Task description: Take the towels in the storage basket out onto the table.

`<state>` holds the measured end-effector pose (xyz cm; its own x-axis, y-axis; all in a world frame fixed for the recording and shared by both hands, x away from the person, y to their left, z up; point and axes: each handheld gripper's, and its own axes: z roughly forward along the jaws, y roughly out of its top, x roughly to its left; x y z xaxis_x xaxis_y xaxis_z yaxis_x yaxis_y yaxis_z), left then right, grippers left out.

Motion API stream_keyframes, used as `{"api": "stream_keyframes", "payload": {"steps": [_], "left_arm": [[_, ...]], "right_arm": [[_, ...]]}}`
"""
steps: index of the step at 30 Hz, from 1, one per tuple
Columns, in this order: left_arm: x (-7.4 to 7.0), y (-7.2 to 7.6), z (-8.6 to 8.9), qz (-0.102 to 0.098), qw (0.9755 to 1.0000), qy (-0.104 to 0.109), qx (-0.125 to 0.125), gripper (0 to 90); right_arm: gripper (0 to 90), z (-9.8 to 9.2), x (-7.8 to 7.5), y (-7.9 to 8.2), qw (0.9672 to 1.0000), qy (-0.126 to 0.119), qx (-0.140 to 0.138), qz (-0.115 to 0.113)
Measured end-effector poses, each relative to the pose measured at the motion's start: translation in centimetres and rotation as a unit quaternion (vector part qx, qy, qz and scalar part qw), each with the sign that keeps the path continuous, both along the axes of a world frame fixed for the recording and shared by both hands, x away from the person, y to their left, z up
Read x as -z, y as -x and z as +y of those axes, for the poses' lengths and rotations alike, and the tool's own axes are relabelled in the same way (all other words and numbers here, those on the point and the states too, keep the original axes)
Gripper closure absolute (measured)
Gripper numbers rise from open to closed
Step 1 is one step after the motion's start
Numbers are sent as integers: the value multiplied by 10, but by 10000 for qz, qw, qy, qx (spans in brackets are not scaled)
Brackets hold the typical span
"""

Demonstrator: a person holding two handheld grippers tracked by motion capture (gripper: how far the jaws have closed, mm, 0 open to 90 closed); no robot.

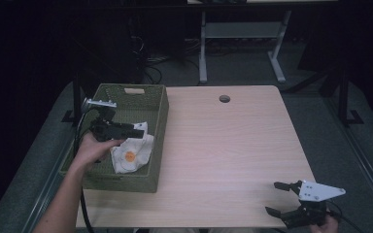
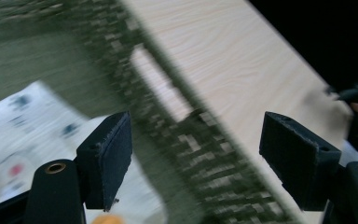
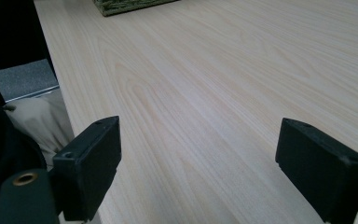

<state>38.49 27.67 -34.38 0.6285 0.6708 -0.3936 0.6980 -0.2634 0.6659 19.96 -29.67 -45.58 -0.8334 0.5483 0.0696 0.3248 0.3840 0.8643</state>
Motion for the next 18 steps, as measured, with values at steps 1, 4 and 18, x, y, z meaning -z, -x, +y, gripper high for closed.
{"api": "stream_keyframes", "payload": {"steps": [1, 4, 18], "left_arm": [[0, 0, 0, 0, 10000, 0, 0, 255], [5, -2, 7, 88, 9997, -188, -140, 255], [31, -9, 18, 435, 9897, -1236, -569, 293]], "right_arm": [[138, 0, 0, 0, 10000, 0, 0, 0], [138, 0, 0, 0, 10000, 0, -2, -7], [138, 2, 0, 1, 10000, 51, -36, -26]]}}
